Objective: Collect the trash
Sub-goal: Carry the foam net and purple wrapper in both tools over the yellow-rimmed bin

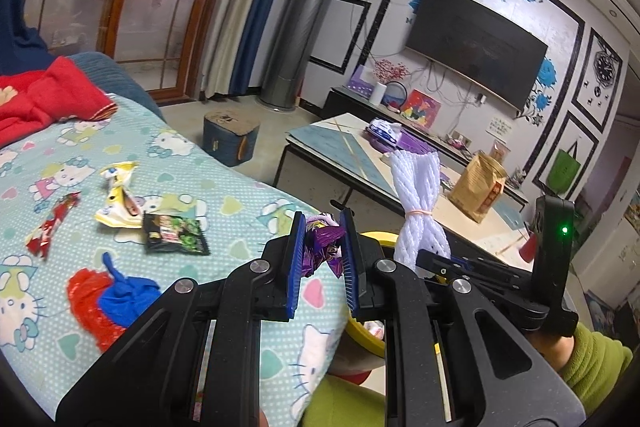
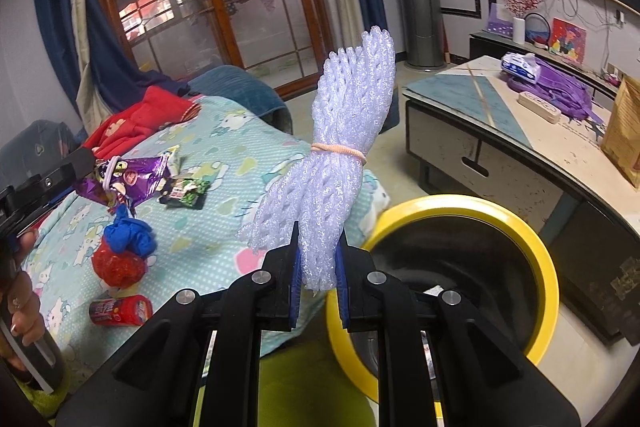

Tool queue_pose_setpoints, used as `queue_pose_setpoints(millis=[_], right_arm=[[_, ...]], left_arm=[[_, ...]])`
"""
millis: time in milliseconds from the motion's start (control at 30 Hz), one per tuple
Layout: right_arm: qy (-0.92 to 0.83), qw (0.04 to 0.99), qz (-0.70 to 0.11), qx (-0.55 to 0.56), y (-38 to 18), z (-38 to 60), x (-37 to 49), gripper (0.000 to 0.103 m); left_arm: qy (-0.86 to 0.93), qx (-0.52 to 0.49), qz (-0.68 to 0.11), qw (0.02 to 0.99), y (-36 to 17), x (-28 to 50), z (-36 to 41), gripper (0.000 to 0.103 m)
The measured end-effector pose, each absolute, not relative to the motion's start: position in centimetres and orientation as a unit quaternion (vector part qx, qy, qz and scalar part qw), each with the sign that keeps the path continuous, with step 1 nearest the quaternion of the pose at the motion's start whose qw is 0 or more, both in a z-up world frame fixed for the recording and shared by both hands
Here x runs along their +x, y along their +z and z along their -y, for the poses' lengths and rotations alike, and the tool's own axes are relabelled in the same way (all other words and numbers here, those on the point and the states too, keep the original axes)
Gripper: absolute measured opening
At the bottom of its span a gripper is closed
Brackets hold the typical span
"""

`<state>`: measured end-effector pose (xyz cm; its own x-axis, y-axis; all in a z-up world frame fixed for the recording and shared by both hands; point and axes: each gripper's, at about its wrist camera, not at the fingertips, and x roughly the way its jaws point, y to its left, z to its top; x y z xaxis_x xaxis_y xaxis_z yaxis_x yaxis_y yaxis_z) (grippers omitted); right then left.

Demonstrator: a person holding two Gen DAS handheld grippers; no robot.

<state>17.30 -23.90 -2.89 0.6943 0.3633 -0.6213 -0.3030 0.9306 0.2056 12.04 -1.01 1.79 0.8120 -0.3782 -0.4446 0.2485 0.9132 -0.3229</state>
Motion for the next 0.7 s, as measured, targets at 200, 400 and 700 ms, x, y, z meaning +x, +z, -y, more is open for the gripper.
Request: queue_pose_setpoints(millis=[200,400,700], right_arm=[[0.161,0.923,-0.346,0.051,-3.3,25.7,17.3,0.014],[0.138,0.925,-0.348,0.06,-4.0,27.3,17.2,0.014],[0.114,0.925,-0.354,0.076,-4.9,29.3,17.1,0.014]], left_arm=[[-0.182,-0.113,-0.258,0.942,1.8,12.1,3.0,0.012],[-0.199,-0.099,-0.261,0.94,1.5,12.5,5.0,0.012],[-0.219,-0.081,-0.273,0.933,0.4,13.0,7.7,0.012]])
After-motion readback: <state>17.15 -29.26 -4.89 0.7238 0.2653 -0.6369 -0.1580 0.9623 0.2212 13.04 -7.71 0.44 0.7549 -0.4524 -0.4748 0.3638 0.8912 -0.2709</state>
